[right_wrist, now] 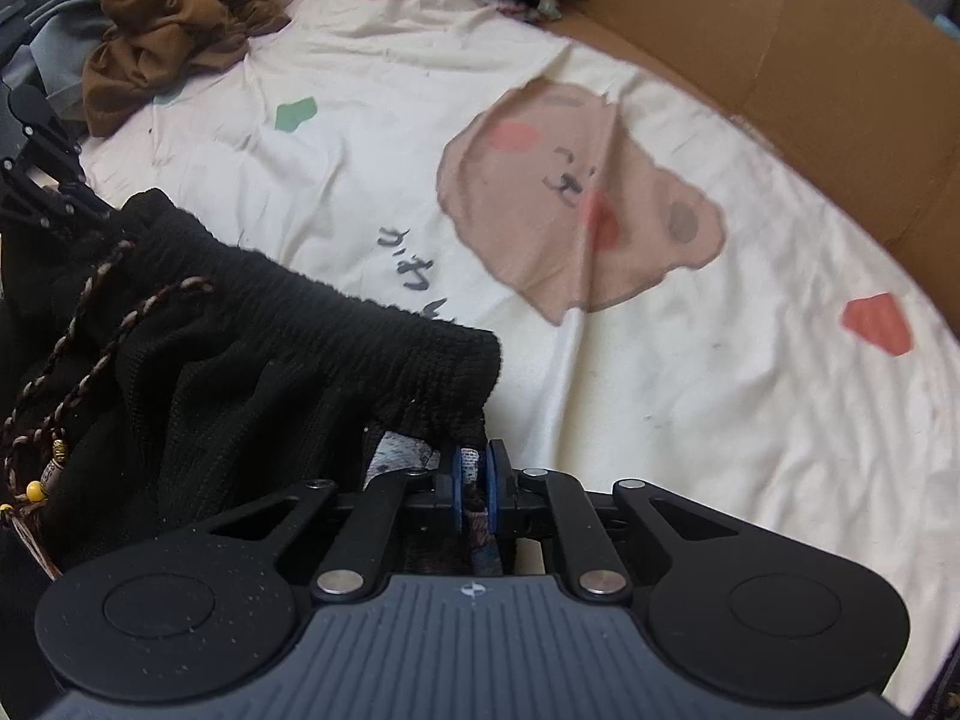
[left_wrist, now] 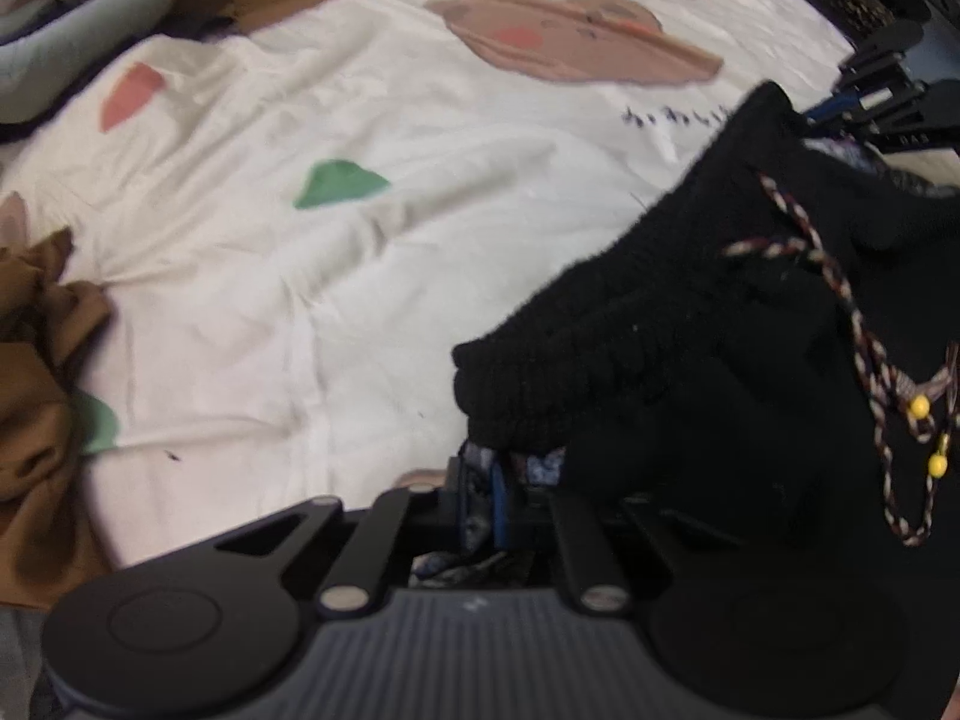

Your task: Fold clothes

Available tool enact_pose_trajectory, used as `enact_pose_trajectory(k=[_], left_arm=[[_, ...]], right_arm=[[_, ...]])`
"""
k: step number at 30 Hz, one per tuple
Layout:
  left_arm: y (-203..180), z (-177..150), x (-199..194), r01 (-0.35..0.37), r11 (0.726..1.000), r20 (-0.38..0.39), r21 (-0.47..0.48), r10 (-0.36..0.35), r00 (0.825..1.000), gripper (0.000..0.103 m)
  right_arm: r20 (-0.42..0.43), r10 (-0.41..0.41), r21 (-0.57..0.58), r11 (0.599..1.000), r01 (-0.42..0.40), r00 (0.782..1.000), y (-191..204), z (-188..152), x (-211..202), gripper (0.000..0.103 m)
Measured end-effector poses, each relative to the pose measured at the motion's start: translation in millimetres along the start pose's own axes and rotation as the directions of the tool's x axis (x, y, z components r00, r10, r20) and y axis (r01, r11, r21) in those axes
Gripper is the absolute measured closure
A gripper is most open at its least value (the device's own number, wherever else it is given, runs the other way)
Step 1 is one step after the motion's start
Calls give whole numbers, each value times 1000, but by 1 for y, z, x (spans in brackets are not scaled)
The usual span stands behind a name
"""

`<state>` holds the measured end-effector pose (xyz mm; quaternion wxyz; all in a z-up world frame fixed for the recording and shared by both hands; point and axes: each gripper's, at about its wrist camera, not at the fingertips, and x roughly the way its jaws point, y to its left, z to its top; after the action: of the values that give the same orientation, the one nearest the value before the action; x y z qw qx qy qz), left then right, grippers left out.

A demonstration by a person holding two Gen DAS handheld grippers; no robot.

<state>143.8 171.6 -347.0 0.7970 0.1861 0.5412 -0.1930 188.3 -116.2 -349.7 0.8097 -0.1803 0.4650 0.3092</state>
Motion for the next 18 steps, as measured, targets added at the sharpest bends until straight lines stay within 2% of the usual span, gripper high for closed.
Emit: enact_pose_trajectory(k=[4, 9, 18], left_arm=[[7, 5, -12, -28, 999, 49, -42, 30, 998, 100], [9, 18, -18, -84, 996, 82, -28, 86, 993, 100], [11, 50, -28, -162, 985, 158, -55, 168, 973, 100]], right_arm=[[13, -34, 7, 999, 34, 999, -2, 1, -13, 98], [37, -81, 11, 997, 81, 996, -1, 5, -26, 98], [84, -162, 49, 986, 158, 983, -13, 19, -51, 98]])
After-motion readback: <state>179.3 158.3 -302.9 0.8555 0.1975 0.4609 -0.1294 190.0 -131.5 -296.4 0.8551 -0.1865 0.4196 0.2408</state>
